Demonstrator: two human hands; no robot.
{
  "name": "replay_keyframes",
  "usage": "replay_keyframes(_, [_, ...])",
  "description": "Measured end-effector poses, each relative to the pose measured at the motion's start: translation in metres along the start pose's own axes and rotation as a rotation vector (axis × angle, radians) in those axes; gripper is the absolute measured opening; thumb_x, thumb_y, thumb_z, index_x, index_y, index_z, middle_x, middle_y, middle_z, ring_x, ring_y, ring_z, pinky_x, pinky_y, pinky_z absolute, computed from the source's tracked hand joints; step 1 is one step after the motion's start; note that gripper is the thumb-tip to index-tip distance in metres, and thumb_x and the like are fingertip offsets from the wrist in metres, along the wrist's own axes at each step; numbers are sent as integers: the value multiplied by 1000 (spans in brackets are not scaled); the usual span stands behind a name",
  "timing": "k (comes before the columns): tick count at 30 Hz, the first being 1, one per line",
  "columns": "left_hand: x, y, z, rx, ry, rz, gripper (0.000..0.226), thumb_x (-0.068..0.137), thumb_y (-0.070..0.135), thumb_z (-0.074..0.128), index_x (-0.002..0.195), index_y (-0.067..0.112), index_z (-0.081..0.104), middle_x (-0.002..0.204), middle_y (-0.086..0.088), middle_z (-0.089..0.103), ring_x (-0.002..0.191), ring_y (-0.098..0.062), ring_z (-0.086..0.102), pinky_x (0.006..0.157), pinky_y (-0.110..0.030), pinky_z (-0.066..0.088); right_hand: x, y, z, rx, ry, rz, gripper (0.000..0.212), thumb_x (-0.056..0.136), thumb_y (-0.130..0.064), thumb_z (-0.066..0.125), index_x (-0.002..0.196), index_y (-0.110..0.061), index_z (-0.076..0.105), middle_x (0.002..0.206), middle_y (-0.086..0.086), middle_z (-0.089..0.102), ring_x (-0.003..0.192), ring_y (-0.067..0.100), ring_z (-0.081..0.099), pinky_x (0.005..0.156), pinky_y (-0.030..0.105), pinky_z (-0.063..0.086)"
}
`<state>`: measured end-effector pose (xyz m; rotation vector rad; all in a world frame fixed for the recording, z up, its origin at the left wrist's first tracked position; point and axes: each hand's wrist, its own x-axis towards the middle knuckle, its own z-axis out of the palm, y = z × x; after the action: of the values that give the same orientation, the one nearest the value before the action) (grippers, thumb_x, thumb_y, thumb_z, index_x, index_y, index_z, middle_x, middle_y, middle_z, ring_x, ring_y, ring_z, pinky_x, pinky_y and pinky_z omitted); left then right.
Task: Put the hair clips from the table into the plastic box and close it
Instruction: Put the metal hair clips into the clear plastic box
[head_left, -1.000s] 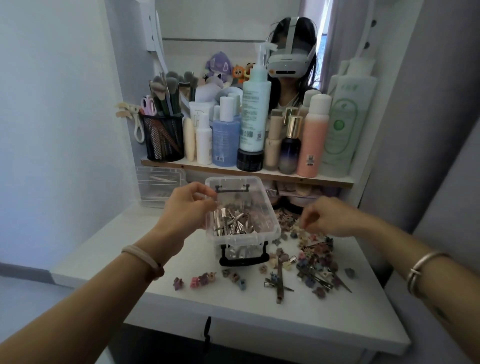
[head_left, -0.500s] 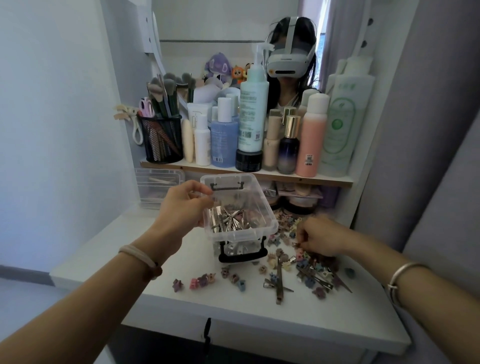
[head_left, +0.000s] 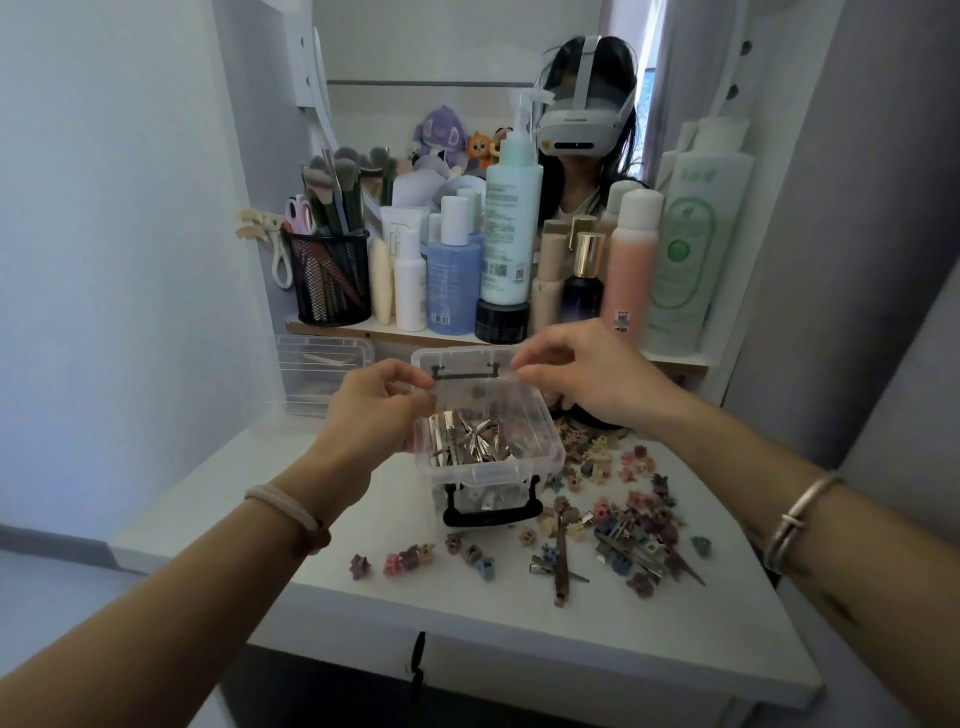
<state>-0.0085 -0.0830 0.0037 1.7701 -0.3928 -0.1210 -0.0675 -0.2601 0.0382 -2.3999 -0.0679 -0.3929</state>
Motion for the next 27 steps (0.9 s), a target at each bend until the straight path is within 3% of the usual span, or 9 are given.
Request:
replay_keyframes(3, [1,-1,-4,-3,12,4,17,86,-1,54,79,15,57,77,-6,52,65,-16,50,55,-23,45,-12,15,-7,-88,-176,137,22,85,-5,60,73,-23,59,69,-7,58,59,5,54,54,16,46])
replay_keyframes(5, [1,-3,-5,-4,24,7,17,86,0,54,79,15,56,77,-6,52,66,-16,51,56,-23,45,-21,25,-9,-276,-332,201,17,84,-6,61,78,-22,61,73,-8,59,60,4,54,52,11,44])
replay_keyframes(7, [1,-5,-6,-22,42,2,18,86,-1,54,79,15,56,77,-5,52,66,-17,50,56,-23,44,-30,32,-7,-403,-494,242,18,82,-14,66,98,-21,63,94,-5,62,78,6,57,65,12,47])
replay_keyframes(9, [1,-5,-6,-45,56,-2,18,87,-1,53,78,15,56,77,-5,51,66,-17,50,56,-23,44,-35,35,-4,-478,-665,316,42,79,-23,71,118,-21,56,118,-3,56,101,12,55,86,23,49])
replay_keyframes(11, [2,-5,-5,-58,64,0,19,87,-1,53,77,16,55,77,-5,51,67,-17,49,55,-23,44,-39,35,2,-543,-725,361,60,77,-28,73,130,-22,45,129,-3,48,114,17,50,97,31,45])
replay_keyframes(14, [2,-5,-5,-61,71,1,19,86,-1,53,77,15,55,78,-6,51,67,-17,49,56,-24,45,-40,41,13,-669,-681,334,65,77,-27,72,134,-22,41,130,0,50,114,21,49,93,32,44])
replay_keyframes(17, [3,-7,-6,-60,83,-6,20,86,-2,54,75,15,55,76,-6,49,65,-17,48,55,-24,44,-40,48,18,-718,-586,272,52,81,-23,67,129,-19,48,122,3,57,109,21,52,85,30,44])
replay_keyframes(22, [4,-8,-9,-59,91,-10,21,86,-3,52,76,15,55,75,-7,49,62,-17,48,55,-25,45,-38,53,27,-730,-443,182,25,80,-3,54,99,-14,66,104,6,66,100,26,58,84,38,51])
replay_keyframes(27, [2,-10,-12,-48,80,-11,18,86,-2,53,77,15,55,79,-8,51,65,-18,48,57,-25,45,-34,52,27,-648,-336,150,32,82,-1,54,107,-17,68,117,2,64,110,19,56,89,28,46])
